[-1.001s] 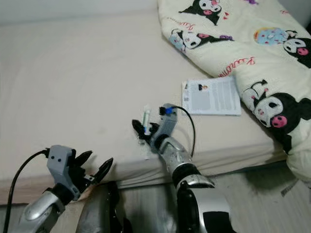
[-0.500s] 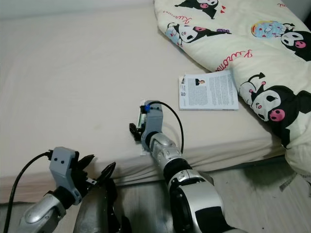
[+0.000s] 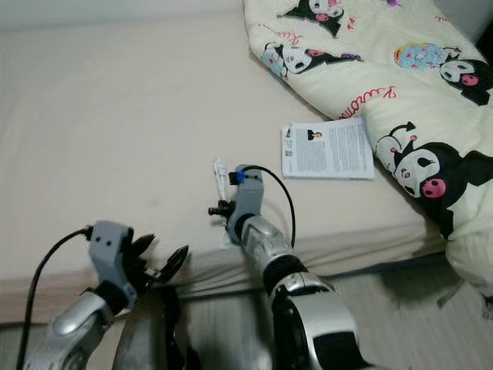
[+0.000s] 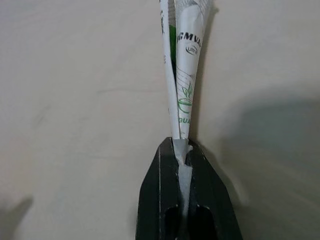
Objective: Clean up the room
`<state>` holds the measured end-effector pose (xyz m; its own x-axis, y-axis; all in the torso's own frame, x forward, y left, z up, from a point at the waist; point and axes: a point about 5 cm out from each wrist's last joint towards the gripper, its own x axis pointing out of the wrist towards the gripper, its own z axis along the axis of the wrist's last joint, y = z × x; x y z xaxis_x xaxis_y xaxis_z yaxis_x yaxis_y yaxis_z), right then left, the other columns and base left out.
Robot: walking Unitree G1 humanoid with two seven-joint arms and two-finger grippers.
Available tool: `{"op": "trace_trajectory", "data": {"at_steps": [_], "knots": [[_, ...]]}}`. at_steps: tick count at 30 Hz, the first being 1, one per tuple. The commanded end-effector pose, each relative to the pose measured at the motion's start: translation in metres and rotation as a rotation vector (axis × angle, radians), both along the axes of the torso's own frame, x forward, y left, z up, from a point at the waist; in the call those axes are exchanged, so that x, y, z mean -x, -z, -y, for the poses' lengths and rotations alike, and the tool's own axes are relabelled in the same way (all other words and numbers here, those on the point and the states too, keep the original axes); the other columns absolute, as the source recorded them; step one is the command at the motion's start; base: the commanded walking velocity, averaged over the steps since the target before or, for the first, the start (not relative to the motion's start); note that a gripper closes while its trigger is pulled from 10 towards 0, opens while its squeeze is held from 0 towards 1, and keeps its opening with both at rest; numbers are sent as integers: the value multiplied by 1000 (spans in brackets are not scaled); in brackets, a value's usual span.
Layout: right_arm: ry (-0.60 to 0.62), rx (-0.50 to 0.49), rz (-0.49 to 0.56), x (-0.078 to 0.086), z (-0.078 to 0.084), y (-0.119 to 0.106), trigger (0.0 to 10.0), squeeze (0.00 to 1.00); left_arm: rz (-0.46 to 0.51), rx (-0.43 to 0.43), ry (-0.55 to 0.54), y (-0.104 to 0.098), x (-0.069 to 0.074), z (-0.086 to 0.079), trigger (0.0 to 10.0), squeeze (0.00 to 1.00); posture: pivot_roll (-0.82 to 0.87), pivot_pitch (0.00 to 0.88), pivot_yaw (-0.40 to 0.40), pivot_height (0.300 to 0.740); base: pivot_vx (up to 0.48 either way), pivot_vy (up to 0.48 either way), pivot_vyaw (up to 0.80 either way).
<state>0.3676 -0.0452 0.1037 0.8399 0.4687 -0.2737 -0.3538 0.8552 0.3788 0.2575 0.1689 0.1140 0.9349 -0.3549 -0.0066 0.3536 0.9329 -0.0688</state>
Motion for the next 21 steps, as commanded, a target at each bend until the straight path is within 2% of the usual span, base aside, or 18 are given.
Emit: {"op": "trace_trajectory", "data": {"at_steps": [1,2,3,4,5,6,7,8,13,15,19,21], "knots": [[29,-15,-65,7,8,17,0,0,-36,-1,-21,10,2,-3,10000,0,138,210,-28,525,0,0,0],[44,-73,-30,4,14,11,0,0,-26,27,-41,7,-3,-2,10000,0,132,189,-33,525,0,0,0],[44,-73,-30,4,14,11,0,0,-26,27,-41,7,-3,-2,10000,0,132,189,-33,525,0,0,0],[43,-163,32,-2,23,0,0,0,-25,85,-88,4,-12,-3,10000,0,122,143,-43,530,0,0,0],[43,-163,32,-2,23,0,0,0,-25,85,-88,4,-12,-3,10000,0,122,143,-43,530,0,0,0],[36,-217,91,-5,31,-8,0,0,-35,120,-130,2,-20,-3,10000,0,117,128,-47,535,0,0,0],[36,-217,91,-5,31,-8,0,0,-35,120,-130,2,-20,-3,10000,0,117,128,-47,535,0,0,0],[20,-236,138,-6,40,-13,0,0,-49,118,-165,2,-28,-4,10000,0,111,105,-50,540,0,0,0],[-5,-233,178,-3,52,-13,0,0,-56,102,-195,3,-39,-5,10000,0,95,64,-53,550,0,0,0],[10,-200,183,2,65,-4,0,0,-86,111,-241,5,-50,-11,10000,0,87,34,-48,560,0,0,0],[34,-185,175,7,73,5,0,0,-121,96,-281,7,-57,-16,10000,0,87,27,-47,570,0,0,0],[55,-183,164,13,79,14,0,0,-109,76,-280,7,-60,-19,10000,0,89,14,-49,580,-386,0,0]]}}
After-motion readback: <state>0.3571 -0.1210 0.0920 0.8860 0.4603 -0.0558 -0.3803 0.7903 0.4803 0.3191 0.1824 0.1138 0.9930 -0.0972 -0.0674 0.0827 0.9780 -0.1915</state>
